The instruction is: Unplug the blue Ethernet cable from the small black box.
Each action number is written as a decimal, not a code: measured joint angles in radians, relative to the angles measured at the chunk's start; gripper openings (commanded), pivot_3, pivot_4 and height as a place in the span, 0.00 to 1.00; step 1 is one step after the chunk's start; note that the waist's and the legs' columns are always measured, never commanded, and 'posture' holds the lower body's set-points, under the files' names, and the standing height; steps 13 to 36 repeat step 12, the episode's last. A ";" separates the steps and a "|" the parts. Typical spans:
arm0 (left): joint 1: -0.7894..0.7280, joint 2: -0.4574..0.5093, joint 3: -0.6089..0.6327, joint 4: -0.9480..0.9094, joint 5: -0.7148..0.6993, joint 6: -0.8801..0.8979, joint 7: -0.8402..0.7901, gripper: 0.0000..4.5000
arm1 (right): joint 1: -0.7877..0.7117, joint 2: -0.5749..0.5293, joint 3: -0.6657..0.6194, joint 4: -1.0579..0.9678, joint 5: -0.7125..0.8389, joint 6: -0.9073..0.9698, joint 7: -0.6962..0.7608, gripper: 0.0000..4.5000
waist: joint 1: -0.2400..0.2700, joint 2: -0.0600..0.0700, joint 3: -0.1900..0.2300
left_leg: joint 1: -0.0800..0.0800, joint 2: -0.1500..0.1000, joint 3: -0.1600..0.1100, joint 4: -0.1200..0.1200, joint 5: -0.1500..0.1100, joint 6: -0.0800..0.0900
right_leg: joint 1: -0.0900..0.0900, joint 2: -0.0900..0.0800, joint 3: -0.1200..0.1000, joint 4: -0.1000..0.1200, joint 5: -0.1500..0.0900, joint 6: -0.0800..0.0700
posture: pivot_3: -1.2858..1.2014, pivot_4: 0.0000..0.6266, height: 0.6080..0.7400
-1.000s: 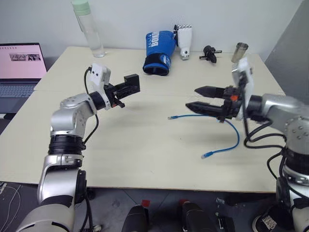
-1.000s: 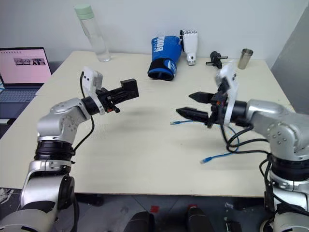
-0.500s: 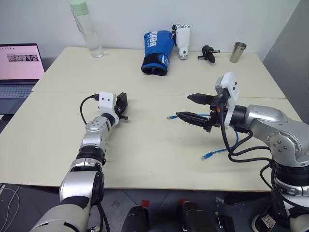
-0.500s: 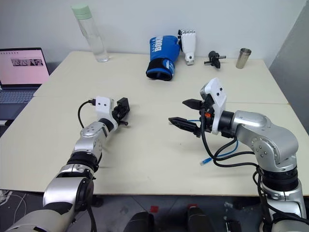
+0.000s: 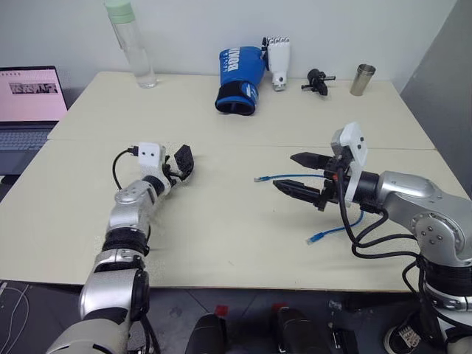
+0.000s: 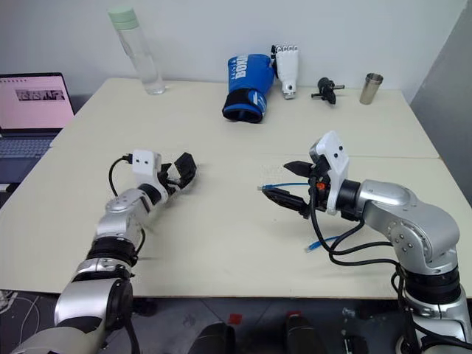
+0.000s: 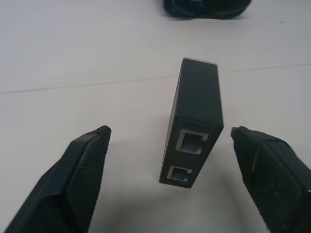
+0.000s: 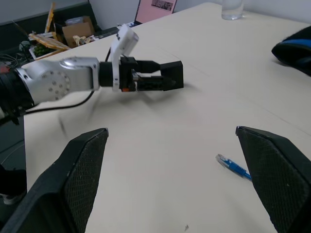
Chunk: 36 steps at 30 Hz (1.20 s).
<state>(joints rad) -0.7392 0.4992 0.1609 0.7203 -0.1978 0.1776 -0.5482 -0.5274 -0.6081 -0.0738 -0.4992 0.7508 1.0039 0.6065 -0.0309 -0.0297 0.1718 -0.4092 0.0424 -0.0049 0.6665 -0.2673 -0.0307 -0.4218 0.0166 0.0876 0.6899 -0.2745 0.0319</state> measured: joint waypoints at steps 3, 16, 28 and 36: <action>0.013 0.103 -0.030 -0.152 -0.010 0.141 -0.114 0.99 | 0.008 -0.037 -0.051 -0.004 0.042 0.036 0.001 0.99 | -0.001 0.000 0.000 | 0.000 0.000 0.000 0.000 0.000 0.000 | 0.000 0.000 0.000 0.000 0.000 0.000 | 0.52 0.24 1.00; 0.022 0.363 -0.090 -0.378 -0.108 0.334 -0.546 0.99 | 0.039 -0.156 -0.174 0.062 0.153 0.128 0.028 0.99 | 0.000 0.000 0.000 | 0.002 0.000 0.001 -0.001 0.000 0.000 | 0.002 0.000 0.000 0.000 -0.001 0.000 | 0.52 0.24 1.00; 0.022 0.363 -0.090 -0.378 -0.108 0.334 -0.546 0.99 | 0.039 -0.156 -0.174 0.062 0.153 0.128 0.028 0.99 | 0.000 0.000 0.000 | 0.002 0.000 0.001 -0.001 0.000 0.000 | 0.002 0.000 0.000 0.000 -0.001 0.000 | 0.52 0.24 1.00; 0.022 0.363 -0.090 -0.378 -0.108 0.334 -0.546 0.99 | 0.039 -0.156 -0.174 0.062 0.153 0.128 0.028 0.99 | 0.000 0.000 0.000 | 0.002 0.000 0.001 -0.001 0.000 0.000 | 0.002 0.000 0.000 0.000 -0.001 0.000 | 0.52 0.24 1.00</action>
